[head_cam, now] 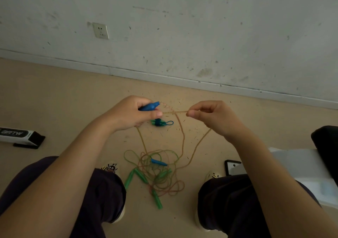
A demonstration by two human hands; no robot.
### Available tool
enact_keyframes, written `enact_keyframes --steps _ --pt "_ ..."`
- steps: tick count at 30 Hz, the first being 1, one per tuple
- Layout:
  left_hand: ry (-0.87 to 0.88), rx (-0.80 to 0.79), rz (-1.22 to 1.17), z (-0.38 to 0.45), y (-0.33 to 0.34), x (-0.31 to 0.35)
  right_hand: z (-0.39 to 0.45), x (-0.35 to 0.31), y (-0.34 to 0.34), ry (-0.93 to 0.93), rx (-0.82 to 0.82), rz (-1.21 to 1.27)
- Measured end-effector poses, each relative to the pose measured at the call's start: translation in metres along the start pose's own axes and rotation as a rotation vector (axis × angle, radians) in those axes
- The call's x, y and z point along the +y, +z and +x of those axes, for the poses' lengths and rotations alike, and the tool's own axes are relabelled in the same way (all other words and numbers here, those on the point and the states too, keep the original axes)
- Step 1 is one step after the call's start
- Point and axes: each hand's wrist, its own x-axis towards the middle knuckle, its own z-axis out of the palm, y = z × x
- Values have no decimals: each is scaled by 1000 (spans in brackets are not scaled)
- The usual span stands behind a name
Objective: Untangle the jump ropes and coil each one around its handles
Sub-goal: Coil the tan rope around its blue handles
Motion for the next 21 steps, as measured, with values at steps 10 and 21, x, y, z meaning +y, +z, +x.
enact_keyframes --steps 10,21 --pt "33 -79 31 4 21 6 -2 1 23 -9 -213 -75" --pt "33 2 -170 1 4 6 1 -4 -4 -32 79 46"
